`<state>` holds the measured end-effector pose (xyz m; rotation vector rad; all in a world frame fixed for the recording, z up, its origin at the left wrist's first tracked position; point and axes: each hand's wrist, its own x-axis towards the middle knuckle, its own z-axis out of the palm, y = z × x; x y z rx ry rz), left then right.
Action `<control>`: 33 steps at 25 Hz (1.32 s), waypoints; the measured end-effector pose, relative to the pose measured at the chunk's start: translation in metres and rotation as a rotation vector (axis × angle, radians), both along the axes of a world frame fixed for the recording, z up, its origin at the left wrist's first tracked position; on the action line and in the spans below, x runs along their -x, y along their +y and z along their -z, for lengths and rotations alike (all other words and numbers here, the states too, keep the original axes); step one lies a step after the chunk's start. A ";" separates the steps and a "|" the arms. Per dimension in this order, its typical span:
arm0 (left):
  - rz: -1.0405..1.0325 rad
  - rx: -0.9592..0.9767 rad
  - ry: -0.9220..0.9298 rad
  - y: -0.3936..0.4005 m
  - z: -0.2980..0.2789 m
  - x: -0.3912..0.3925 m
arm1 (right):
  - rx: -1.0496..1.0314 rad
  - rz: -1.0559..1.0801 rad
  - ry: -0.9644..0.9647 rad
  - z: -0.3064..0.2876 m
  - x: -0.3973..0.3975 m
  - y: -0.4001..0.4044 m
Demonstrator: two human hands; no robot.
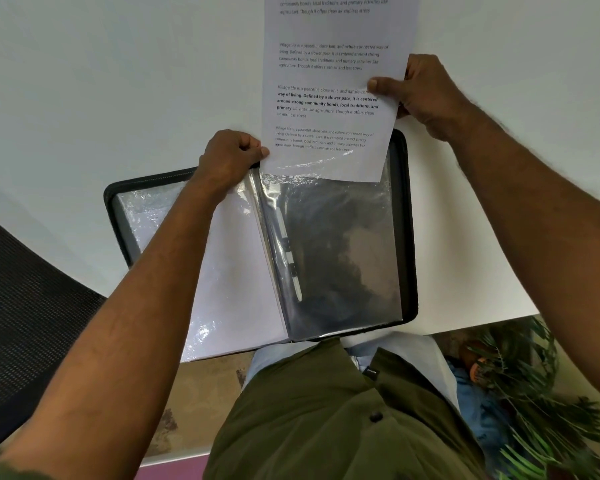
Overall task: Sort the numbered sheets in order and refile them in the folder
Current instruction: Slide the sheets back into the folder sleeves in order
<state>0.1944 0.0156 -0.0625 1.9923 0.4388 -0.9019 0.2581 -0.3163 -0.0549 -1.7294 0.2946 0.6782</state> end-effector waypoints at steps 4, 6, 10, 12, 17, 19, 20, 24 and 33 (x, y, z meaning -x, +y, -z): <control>0.073 0.024 0.000 -0.002 -0.004 -0.002 | -0.020 -0.021 0.003 0.002 0.000 0.002; 0.024 0.052 0.007 -0.001 -0.004 -0.001 | -0.035 -0.056 0.033 0.002 -0.001 0.003; -0.121 0.083 -0.019 -0.003 -0.003 0.001 | -0.002 -0.259 0.163 0.002 0.002 0.004; -0.176 0.091 -0.050 -0.007 -0.004 0.003 | 0.073 -0.410 0.183 0.001 0.003 0.005; -0.191 0.063 -0.040 -0.005 0.002 0.006 | 0.094 -0.369 0.139 -0.005 0.003 0.009; -0.146 0.053 -0.042 -0.005 0.002 0.006 | 0.025 -0.252 0.112 -0.004 0.003 0.010; -0.124 0.045 -0.046 -0.005 0.002 0.005 | 0.021 -0.246 0.104 -0.004 0.003 0.010; -0.139 0.087 -0.047 -0.003 0.004 0.005 | 0.162 -0.445 0.122 -0.011 -0.001 0.007; -0.050 0.006 -0.035 -0.002 0.007 0.005 | 0.129 -0.292 0.016 -0.013 0.000 0.013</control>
